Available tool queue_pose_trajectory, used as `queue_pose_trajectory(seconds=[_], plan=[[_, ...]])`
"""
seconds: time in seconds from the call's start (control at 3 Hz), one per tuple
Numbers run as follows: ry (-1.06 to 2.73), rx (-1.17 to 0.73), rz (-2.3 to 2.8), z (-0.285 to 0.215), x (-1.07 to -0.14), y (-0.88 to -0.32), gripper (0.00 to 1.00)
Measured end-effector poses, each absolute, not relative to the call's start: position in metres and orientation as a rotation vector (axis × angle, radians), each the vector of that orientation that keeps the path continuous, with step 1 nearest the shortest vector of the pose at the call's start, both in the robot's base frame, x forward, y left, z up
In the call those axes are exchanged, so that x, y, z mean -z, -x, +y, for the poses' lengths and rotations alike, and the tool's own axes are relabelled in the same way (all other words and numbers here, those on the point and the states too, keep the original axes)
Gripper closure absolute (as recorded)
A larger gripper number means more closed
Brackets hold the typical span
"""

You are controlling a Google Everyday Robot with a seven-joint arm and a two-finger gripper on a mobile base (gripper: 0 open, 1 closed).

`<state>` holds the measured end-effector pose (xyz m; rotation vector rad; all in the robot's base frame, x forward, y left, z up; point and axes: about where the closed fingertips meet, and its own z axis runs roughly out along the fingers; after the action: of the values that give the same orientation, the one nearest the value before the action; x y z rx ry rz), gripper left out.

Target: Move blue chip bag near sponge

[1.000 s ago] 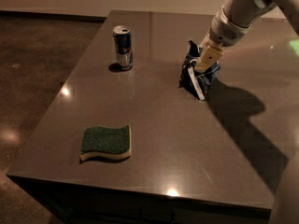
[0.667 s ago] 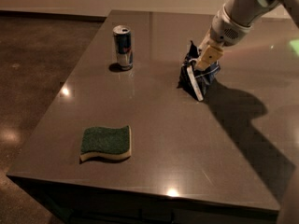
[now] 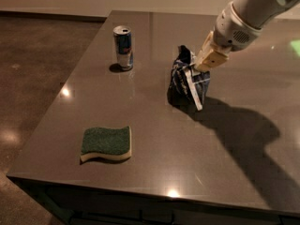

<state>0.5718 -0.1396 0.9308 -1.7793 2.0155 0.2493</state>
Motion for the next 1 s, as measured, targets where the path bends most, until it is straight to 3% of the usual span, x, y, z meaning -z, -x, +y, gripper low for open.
queue_pose_trajectory(seconds=[1.0], plan=[[1.985, -0.501, 1.726, -0.056, -0.956, -0.447, 0.98]])
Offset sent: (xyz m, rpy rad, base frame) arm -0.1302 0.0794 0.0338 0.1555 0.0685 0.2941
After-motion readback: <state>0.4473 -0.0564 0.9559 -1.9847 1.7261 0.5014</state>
